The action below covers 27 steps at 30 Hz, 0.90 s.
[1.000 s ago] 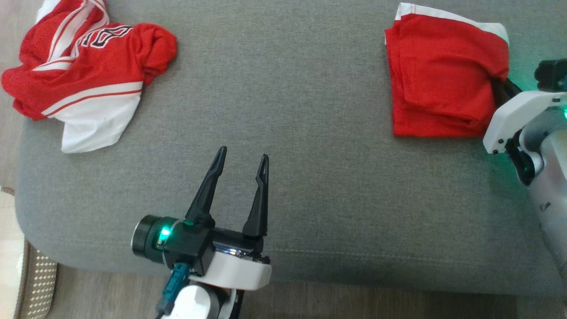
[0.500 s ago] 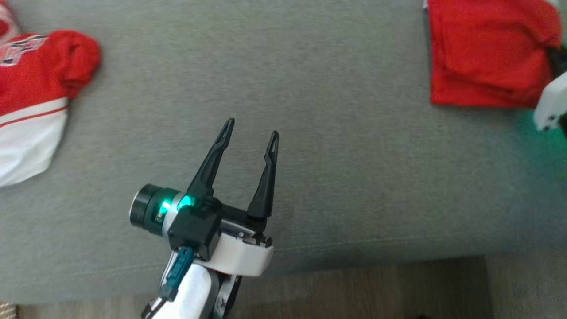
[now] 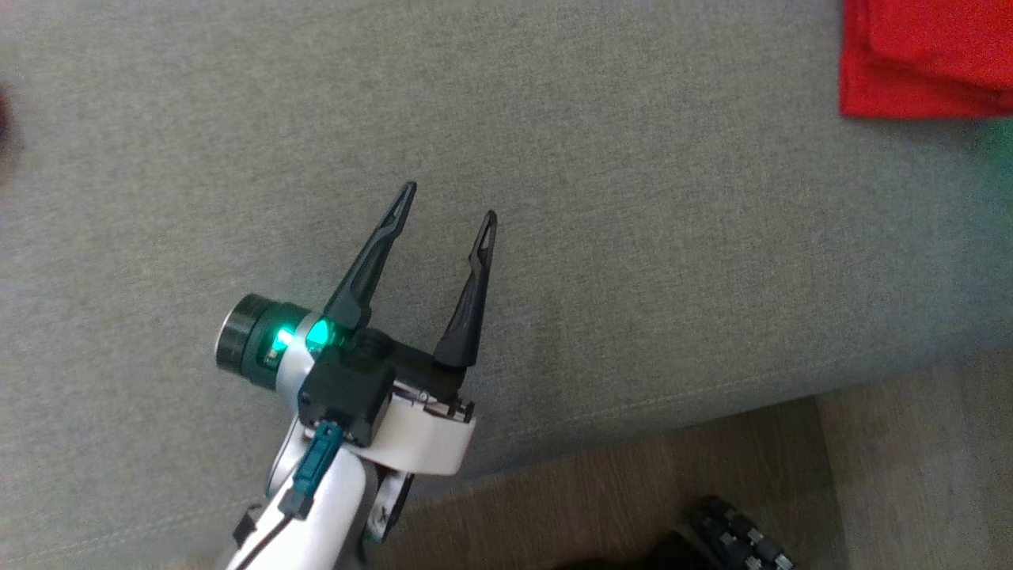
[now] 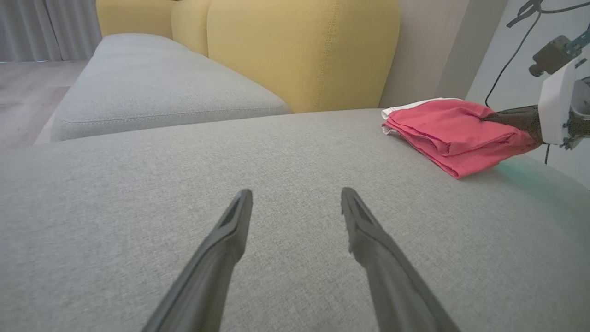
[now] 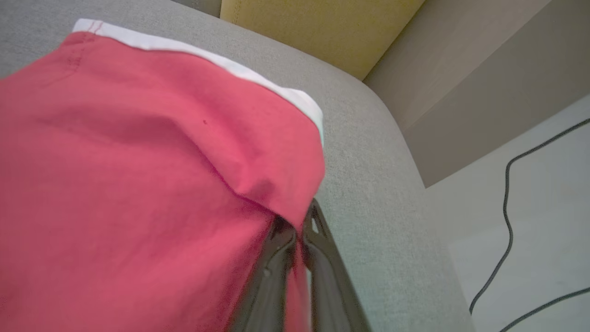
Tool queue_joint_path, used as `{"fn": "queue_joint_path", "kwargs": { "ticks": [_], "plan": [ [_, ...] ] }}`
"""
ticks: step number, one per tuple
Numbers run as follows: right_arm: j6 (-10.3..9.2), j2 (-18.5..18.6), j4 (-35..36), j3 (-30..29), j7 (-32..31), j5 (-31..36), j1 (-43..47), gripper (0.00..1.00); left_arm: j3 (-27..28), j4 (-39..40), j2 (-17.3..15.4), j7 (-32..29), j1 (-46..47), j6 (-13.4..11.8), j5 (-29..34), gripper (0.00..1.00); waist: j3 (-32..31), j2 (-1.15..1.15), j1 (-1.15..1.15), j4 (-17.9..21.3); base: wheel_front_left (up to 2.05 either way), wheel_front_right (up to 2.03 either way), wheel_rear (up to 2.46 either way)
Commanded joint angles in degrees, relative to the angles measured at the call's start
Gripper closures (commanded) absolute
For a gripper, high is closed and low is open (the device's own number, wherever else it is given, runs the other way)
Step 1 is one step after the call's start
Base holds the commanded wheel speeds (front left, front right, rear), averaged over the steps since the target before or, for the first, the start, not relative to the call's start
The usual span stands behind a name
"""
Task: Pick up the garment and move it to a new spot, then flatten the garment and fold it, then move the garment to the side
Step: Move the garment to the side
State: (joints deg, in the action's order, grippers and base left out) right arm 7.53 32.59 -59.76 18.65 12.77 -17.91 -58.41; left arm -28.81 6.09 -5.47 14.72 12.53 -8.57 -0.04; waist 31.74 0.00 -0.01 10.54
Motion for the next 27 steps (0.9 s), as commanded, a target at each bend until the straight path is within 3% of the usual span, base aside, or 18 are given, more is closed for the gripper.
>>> {"fn": "queue_joint_path", "kwargs": {
  "ticks": [1, 14, 15, 16, 17, 24, 27],
  "plan": [
    [-0.04, 2.36, 1.16, -0.25, 1.28, 1.39, -0.94, 1.0, 1.31, 1.79, -0.44, 0.28, 1.47, -0.01, 0.6, 0.0, 1.25, 0.0, 0.01, 0.73, 0.0, 0.0, 0.0],
    [-0.04, 4.52, 2.1, -6.59, 2.08, 10.32, -3.71, 0.97, -0.23, 1.03, -0.53, 0.28, 3.54, -0.24, 0.72, 0.0, 3.27, 0.0, 0.01, -0.31, 0.0, 0.0, 0.0],
    [-0.04, 4.38, 2.18, -7.16, 2.09, 10.81, -3.69, 0.85, -0.3, 0.98, -0.53, 0.28, 3.65, -0.3, 0.67, 0.0, 3.27, 0.0, 0.01, -0.43, 0.0, 0.0, 0.0],
    [-0.04, 4.3, 2.24, -7.65, 2.1, 11.45, -3.67, 0.58, -0.36, 0.92, -0.52, 0.28, 3.75, -0.35, 0.61, 0.0, 3.22, 0.0, 0.01, -0.55, 0.0, 0.0, 0.0],
    [-0.04, 4.41, 2.44, -8.31, 2.11, 12.38, -3.72, 0.0, -0.48, 0.86, -0.49, 0.28, 3.85, -0.39, 0.56, 0.0, 3.12, 0.0, 0.01, -0.72, 0.0, 0.0, 0.0],
    [-0.04, 3.8, 10.17, -16.54, 2.2, 24.0, -1.0, 0.0, -0.84, 0.68, -0.01, 0.28, 3.68, -1.46, -0.1, 0.0, -0.26, 0.0, 0.01, -2.65, 0.0, 0.0, 0.0],
    [-0.04, -0.35, 17.16, -21.35, 2.21, 29.74, 3.21, 0.0, -0.46, 0.78, 0.25, 0.28, 2.53, -2.34, -0.81, 0.0, -3.75, 0.0, 0.01, -3.86, 0.0, 0.0, 0.0]
  ]
}}
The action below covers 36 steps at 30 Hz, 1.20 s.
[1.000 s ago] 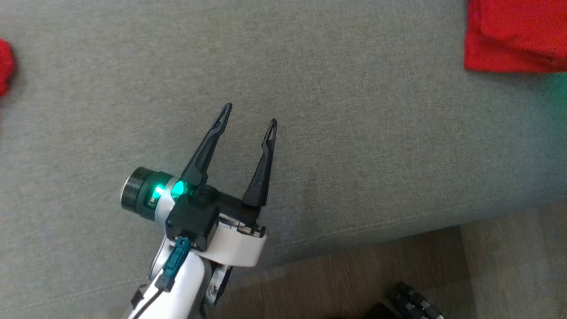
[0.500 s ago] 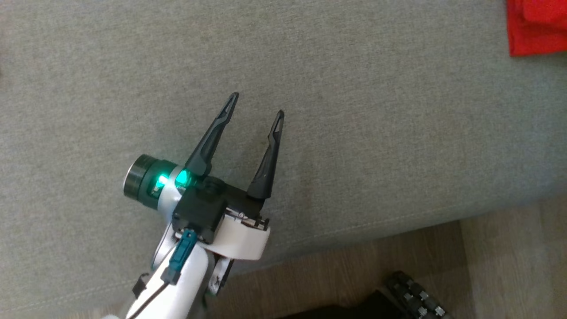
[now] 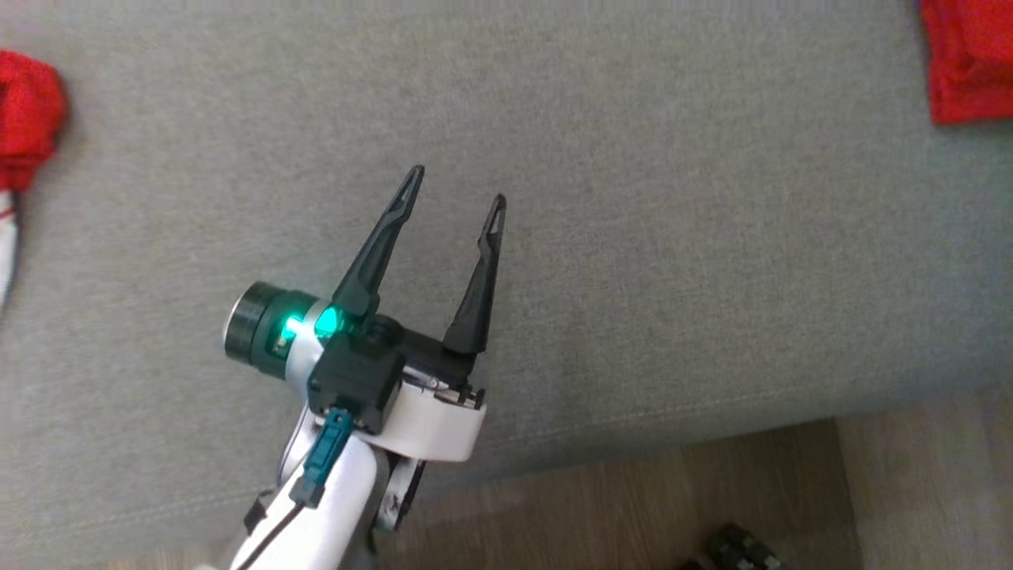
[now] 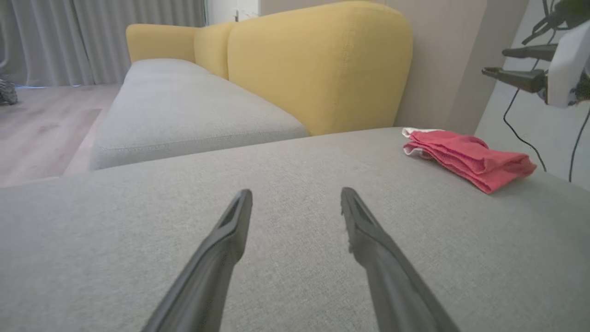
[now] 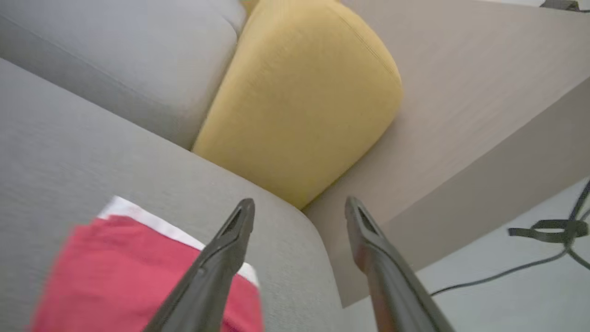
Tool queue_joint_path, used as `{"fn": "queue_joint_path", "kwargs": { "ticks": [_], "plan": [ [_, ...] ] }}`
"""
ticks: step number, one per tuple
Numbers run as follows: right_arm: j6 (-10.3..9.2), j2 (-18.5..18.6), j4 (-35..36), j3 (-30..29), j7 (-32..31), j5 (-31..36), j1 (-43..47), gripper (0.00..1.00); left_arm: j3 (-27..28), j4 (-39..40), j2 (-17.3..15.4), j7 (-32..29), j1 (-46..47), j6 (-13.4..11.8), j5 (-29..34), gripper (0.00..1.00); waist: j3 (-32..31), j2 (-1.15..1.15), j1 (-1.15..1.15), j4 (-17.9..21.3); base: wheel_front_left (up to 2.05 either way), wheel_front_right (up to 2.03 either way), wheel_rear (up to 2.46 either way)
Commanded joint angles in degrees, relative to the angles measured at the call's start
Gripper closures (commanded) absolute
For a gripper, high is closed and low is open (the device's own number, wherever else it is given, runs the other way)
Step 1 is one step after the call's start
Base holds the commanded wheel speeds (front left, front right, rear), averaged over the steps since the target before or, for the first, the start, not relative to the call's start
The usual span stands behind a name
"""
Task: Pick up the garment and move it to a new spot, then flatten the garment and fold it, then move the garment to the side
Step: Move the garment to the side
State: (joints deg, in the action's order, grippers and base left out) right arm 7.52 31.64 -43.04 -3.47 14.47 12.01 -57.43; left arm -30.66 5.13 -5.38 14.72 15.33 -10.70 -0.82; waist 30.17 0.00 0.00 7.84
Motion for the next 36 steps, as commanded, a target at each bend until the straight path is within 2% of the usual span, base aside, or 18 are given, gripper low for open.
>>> {"fn": "queue_joint_path", "kwargs": {
  "ticks": [1, 4, 5, 6, 11, 15, 21, 27, 36],
  "plan": [
    [-0.03, -1.66, 2.93, -0.49, 0.51, 0.81, 4.07, 0.0, 1.58, 1.83, 0.25, 0.28, -0.88, -0.53, -0.34, 0.0, -3.44, 0.0, 0.0, -1.53, 0.0, 0.0, 0.0],
    [-0.03, -9.16, 8.69, -2.17, 0.51, 0.47, 10.44, 0.0, 2.19, 1.77, 0.62, 0.28, -2.88, -1.32, -1.53, 0.0, -7.69, 0.0, 0.0, -3.11, 0.0, 0.0, 0.0],
    [-0.03, -13.7, 11.76, -1.72, 0.51, -1.97, 14.65, 0.0, 3.04, 1.69, 1.02, 0.28, -4.58, -1.88, -3.12, 0.0, -10.35, 0.0, 0.0, -4.14, 0.0, 0.0, 0.0],
    [-0.03, -15.62, 12.97, -0.9, 0.51, -3.88, 16.75, 0.0, 3.64, 1.6, 1.25, 0.28, -5.54, -2.17, -4.13, 0.0, -11.85, 0.0, 0.0, -4.69, 0.0, 0.0, 0.0],
    [-0.03, -20.31, 21.58, 1.33, 0.52, -10.57, 27.74, 0.0, 6.87, 2.59, 2.08, 0.28, -10.14, -2.79, -8.6, 0.0, -17.29, 0.0, 0.0, -7.39, 0.0, 0.0, 0.0],
    [-0.03, -23.53, 29.32, 1.73, 0.52, -13.5, 36.43, 0.0, 10.55, 3.64, 2.36, 0.28, -12.87, -2.06, -10.37, 0.0, -20.2, 0.0, 0.0, -8.04, 0.0, 0.0, 0.0],
    [-0.03, -27.24, 35.87, 2.49, 0.52, -17.39, 46.89, 0.0, 16.12, 5.69, 2.47, 0.28, -16.47, -1.0, -9.16, 0.0, -24.0, 0.0, 0.0, -6.83, 0.0, 0.0, 0.0],
    [-0.03, -28.53, 38.18, 3.4, 0.52, -20.05, 55.52, 0.0, 19.48, 6.53, 2.49, 0.28, -22.47, -0.62, -7.85, 0.0, -28.34, 0.0, 0.0, -4.81, 0.0, 0.0, 0.0],
    [-0.03, -28.73, 37.97, 6.01, 0.52, -20.47, 59.61, 0.0, 21.65, 5.29, 2.49, 0.28, -26.99, 1.05, -7.19, 0.0, -30.44, 0.0, 0.0, -3.01, 0.0, 0.0, 0.0]
  ]
}}
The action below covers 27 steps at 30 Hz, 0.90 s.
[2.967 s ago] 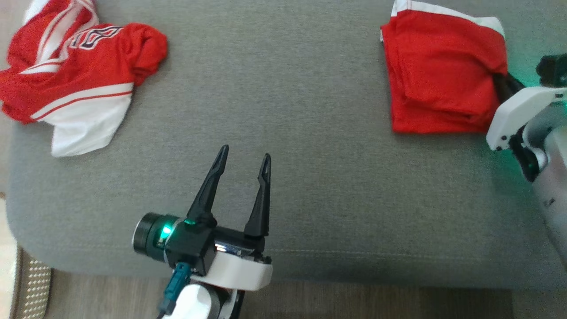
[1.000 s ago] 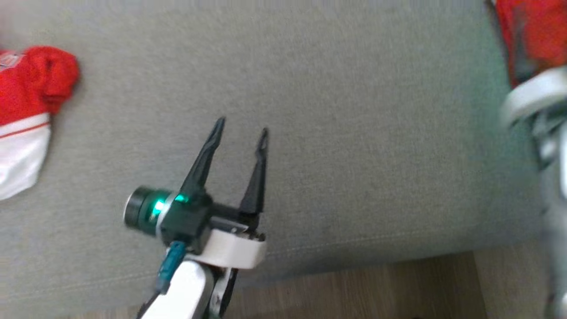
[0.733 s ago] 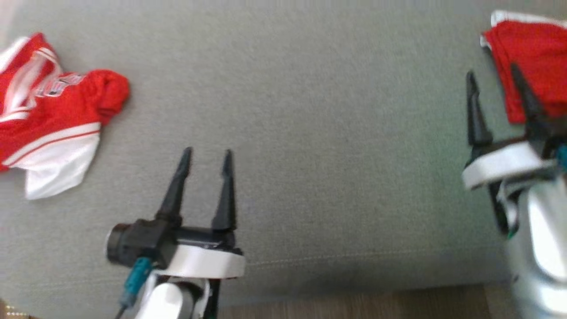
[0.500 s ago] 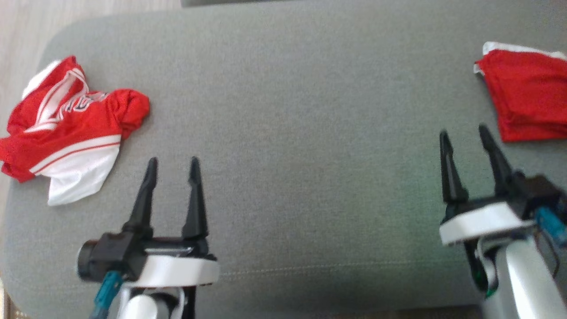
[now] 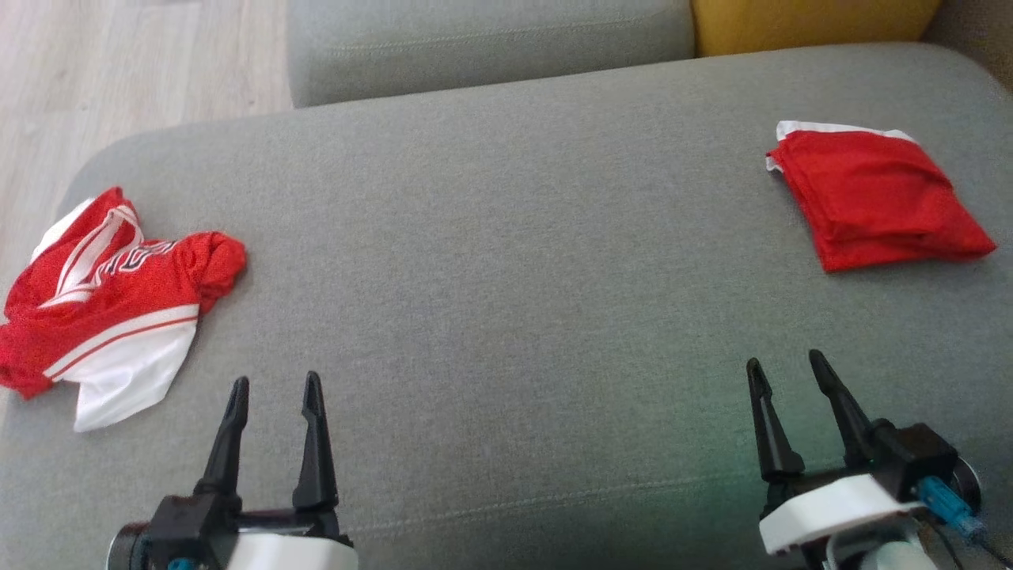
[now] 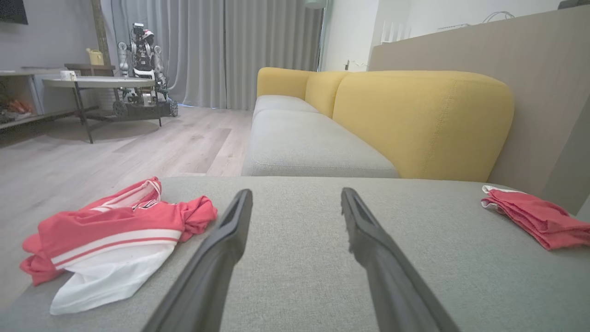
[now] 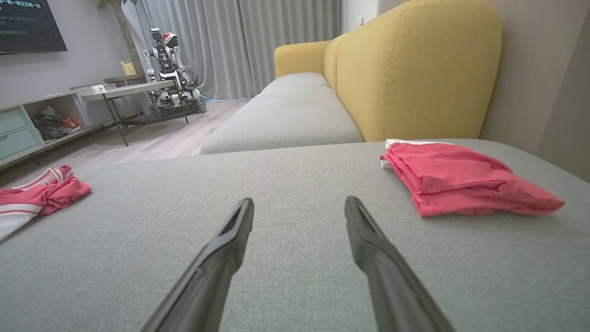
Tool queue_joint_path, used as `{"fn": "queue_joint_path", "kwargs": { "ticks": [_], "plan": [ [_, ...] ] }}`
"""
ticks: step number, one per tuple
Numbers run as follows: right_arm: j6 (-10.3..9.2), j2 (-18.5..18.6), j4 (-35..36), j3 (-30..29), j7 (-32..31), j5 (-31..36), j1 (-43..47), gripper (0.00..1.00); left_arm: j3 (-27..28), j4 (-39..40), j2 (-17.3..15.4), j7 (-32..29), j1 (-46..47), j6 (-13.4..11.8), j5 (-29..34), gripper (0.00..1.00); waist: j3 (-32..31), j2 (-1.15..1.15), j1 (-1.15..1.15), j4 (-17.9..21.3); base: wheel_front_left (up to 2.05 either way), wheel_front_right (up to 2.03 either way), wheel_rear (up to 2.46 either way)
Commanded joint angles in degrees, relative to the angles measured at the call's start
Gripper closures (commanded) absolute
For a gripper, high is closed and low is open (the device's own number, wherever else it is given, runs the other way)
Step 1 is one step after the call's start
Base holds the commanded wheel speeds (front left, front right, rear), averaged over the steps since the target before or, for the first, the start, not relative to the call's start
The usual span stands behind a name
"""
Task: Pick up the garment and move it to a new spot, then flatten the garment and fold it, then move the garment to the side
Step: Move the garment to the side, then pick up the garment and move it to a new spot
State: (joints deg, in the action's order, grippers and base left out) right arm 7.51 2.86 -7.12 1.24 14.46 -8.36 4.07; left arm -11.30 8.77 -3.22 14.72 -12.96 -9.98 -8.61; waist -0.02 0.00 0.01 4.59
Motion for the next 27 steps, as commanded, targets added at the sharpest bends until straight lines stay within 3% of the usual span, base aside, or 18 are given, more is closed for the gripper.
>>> {"fn": "queue_joint_path", "kwargs": {
  "ticks": [1, 27],
  "plan": [
    [-0.02, 0.04, 2.01, 1.23, 0.53, 0.29, -1.82, 0.0, 2.33, 1.34, 0.34, 0.28, 1.05, 0.44, 1.01, 0.0, -0.45, 0.0, -0.01, 0.34, 0.0, 0.0, 0.0],
    [-0.02, 0.02, 2.61, -0.51, 0.53, 0.39, -0.22, 0.0, 1.33, -1.41, 0.34, 0.28, 0.14, -0.07, 1.76, 0.0, -2.08, 0.0, -0.01, -1.68, 0.0, 0.0, 0.0]
  ]
}}
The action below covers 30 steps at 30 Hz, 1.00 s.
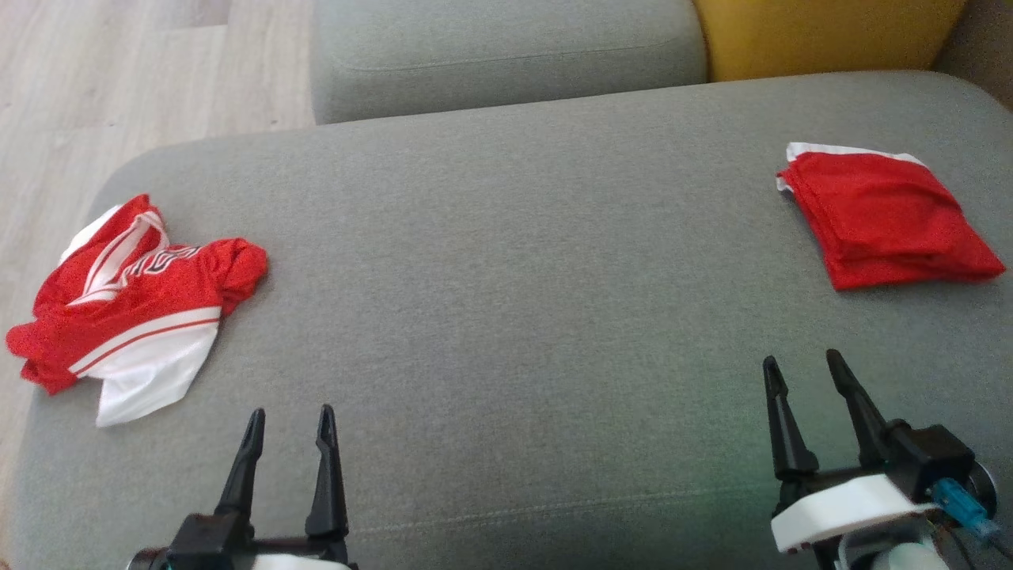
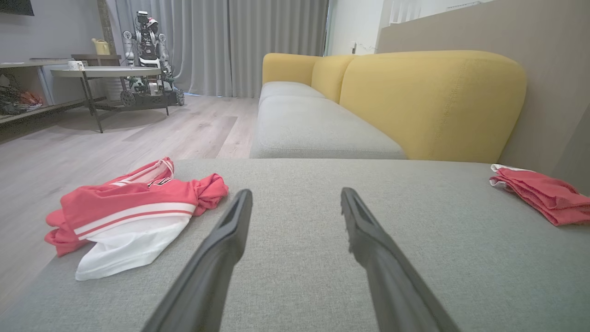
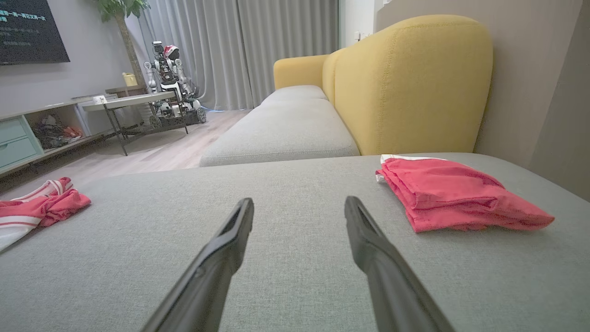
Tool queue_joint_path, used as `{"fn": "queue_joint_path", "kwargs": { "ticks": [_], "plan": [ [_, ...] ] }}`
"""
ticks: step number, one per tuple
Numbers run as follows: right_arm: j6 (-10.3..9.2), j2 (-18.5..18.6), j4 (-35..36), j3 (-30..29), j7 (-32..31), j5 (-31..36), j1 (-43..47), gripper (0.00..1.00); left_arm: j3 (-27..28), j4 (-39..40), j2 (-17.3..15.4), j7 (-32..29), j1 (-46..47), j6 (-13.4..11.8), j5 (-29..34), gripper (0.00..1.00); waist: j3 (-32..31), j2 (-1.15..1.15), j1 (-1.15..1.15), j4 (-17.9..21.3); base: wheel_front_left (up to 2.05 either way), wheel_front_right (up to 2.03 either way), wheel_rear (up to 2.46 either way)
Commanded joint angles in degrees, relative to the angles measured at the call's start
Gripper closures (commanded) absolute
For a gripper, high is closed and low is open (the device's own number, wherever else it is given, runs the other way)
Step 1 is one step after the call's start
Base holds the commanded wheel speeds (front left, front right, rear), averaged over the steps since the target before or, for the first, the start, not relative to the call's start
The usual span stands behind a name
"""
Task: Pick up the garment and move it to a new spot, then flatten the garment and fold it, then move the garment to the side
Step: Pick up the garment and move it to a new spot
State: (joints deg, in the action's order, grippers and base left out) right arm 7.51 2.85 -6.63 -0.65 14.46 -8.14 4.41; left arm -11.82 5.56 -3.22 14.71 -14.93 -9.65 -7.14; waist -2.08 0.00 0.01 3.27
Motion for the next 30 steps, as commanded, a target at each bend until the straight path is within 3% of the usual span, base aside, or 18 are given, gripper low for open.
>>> {"fn": "queue_joint_path", "kwargs": {
  "ticks": [1, 12, 23, 30],
  "plan": [
    [-0.02, 0.03, 2.15, 1.56, 0.53, 0.2, -0.52, 0.0, 1.8, 1.7, 0.34, 0.29, 2.13, -0.38, 0.27, 0.0, -0.06, 0.0, -0.01, -0.8, 0.0, 0.0, 0.0],
    [-0.02, 0.03, 2.58, 2.71, 0.53, -0.86, 0.37, 0.0, 1.38, 1.29, 0.35, 0.29, 1.19, -0.71, 0.15, 0.0, -0.8, 0.0, -0.01, -8.05, 0.0, 0.0, 0.0],
    [-0.02, 0.03, 3.86, 3.89, 0.53, -3.35, 1.33, 0.0, 2.06, 1.57, 0.35, 0.29, -0.38, -0.44, 0.59, 0.0, -1.67, 0.0, -0.01, -18.28, 0.0, 0.0, 0.0],
    [-0.02, 0.03, 4.35, 3.75, 0.53, -4.11, 1.83, 0.0, 2.23, 1.84, 0.35, 0.29, -1.33, -0.26, 0.7, 0.0, -1.44, 0.0, -0.01, -21.72, 0.0, 0.0, 0.0]
  ]
}}
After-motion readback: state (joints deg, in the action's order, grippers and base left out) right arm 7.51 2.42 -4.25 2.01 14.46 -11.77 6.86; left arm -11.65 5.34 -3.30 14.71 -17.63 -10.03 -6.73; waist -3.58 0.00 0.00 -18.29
